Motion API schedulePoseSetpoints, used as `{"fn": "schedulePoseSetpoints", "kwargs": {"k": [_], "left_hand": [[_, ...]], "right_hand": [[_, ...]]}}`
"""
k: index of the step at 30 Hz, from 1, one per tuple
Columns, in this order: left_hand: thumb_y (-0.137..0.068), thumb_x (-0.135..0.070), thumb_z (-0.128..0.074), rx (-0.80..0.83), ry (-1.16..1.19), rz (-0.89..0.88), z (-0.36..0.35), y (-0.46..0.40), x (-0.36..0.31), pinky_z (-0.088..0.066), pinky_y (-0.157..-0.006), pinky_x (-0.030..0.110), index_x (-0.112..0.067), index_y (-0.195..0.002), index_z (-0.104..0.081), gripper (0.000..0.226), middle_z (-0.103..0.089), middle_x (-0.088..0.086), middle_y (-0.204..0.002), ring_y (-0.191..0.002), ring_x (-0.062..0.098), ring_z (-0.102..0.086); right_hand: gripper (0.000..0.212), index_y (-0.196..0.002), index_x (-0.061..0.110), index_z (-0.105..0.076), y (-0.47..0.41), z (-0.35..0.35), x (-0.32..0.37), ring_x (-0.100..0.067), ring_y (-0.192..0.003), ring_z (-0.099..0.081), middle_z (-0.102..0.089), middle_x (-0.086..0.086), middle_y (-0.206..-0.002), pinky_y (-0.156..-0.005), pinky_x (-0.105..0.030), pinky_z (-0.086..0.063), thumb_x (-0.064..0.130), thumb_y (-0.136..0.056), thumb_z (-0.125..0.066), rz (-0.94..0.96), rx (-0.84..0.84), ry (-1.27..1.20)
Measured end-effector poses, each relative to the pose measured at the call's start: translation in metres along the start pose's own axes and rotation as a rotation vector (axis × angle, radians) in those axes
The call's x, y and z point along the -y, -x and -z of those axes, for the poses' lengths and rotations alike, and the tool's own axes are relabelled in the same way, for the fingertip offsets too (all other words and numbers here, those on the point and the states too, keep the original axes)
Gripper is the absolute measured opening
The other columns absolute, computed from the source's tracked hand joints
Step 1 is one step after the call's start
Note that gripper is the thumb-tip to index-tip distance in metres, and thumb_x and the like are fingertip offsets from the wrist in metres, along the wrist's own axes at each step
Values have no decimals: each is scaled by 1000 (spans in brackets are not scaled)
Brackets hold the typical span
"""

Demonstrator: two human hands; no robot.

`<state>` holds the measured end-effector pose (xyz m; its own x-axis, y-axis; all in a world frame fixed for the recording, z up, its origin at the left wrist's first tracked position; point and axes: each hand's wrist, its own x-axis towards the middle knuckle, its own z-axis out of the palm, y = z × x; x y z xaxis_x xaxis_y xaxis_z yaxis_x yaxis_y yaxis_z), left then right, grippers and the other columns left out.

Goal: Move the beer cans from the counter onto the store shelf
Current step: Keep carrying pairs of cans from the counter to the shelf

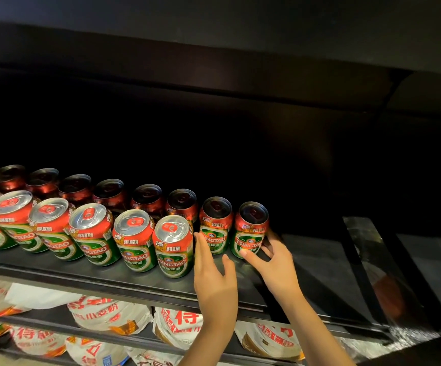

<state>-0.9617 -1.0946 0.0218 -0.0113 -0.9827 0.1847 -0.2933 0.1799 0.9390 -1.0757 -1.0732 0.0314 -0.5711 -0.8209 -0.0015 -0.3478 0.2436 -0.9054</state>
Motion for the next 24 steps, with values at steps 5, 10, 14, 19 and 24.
{"fn": "schedulePoseSetpoints", "kwargs": {"k": [5,10,14,19,24], "left_hand": [[-93,-18,-54,84,5,37,7,2,-4,-12,-108,15,-27,-150,-7,74,-11,-13,-156,-138,-4,-8],[-89,-17,-60,241,-6,127,26,6,-8,-17,-110,22,-20,-150,-11,78,-14,-5,-156,-143,10,-14],[-88,-25,-59,512,-155,47,56,6,-4,-28,-109,26,-18,-146,-22,69,-25,-2,-151,-138,13,-26],[-91,-36,-52,864,-413,-236,95,-6,-3,-34,-102,26,-24,-137,-41,48,-43,-10,-137,-128,10,-37],[-92,-36,-49,1180,-507,-600,117,13,-9,-40,-90,27,-27,-128,-49,37,-53,-9,-126,-115,12,-47]], "right_hand": [[65,-135,22,-45,4,1,6,0,-115,-47,-54,5,-132,-92,-14,-37,24,-78,-75,4,6,-4],[64,-135,28,-40,15,0,14,-4,-125,-44,-50,13,-130,-96,-13,-35,29,-80,-73,-23,-11,25],[68,-145,26,-30,47,-3,17,-2,-131,-37,-41,14,-142,-102,-17,-30,31,-87,-66,-49,-151,123],[47,-136,25,-44,134,-3,14,-6,-123,-45,-48,12,-131,-94,-16,-33,30,-91,-59,-91,-312,387],[45,-135,27,-45,264,-10,10,-7,-112,-53,-49,17,-122,-85,-13,-37,31,-92,-57,-316,-484,480]]}}
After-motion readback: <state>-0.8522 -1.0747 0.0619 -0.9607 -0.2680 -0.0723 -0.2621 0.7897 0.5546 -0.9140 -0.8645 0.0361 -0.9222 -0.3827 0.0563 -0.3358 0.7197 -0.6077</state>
